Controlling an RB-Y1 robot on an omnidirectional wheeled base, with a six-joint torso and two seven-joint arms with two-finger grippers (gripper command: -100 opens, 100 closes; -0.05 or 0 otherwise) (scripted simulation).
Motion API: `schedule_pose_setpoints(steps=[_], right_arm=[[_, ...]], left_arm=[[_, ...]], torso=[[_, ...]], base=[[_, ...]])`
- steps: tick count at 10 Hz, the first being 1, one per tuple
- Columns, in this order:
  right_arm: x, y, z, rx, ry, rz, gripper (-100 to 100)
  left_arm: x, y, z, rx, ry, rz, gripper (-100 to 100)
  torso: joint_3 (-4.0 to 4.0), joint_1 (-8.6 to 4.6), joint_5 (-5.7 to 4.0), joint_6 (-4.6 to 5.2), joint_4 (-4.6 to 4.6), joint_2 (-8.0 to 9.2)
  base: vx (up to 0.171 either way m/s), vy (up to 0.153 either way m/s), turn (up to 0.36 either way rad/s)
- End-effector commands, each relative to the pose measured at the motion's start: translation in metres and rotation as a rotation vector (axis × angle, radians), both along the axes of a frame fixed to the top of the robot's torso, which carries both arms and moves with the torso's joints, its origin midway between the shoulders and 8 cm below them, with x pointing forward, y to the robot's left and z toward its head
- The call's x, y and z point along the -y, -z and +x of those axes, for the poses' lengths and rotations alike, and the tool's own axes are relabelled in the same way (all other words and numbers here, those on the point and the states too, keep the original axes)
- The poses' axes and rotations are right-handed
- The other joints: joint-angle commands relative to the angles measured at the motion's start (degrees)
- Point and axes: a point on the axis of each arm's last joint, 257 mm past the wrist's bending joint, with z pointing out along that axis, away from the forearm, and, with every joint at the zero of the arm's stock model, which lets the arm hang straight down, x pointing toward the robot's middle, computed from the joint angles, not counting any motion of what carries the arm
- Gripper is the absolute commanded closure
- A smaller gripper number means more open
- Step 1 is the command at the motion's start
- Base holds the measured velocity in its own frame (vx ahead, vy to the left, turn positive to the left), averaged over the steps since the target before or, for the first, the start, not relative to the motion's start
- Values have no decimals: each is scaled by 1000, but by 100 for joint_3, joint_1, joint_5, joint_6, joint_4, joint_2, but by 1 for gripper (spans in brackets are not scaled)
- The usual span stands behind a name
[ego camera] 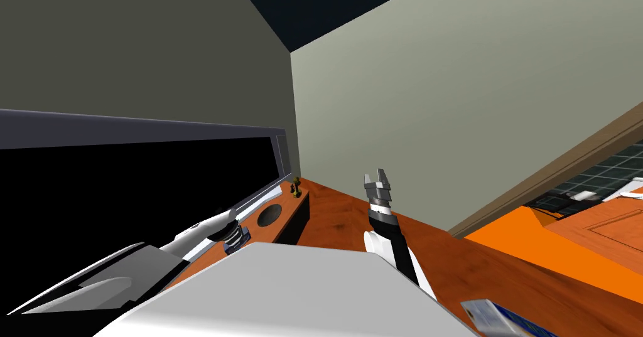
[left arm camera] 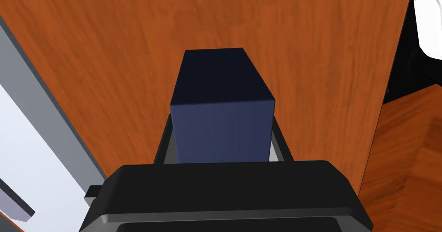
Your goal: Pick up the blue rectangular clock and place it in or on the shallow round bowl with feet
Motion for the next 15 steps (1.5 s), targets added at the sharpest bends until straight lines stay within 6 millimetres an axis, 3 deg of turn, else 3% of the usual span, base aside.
schedule_pose_setpoints(steps=[1,9,13,15], right_arm=[[0,0,0,0,0,0,0],[0,0,0,0,0,0,0],[0,0,0,0,0,0,0],[0,0,0,0,0,0,0]], left_arm=[[0,-7,12,5,-4,-2,100],[5,-37,55,33,-6,-11,100],[24,-64,101,79,-18,-45,100],[24,-64,101,79,-18,-45,100]], torso=[[0,0,0,0,0,0],[-4,-4,2,-5,-1,-8],[-14,-22,0,0,-3,-28],[-15,-19,1,-3,-4,-28]], base=[[-32,3,78],[-12,2,49],[41,-35,52],[34,-26,10]])
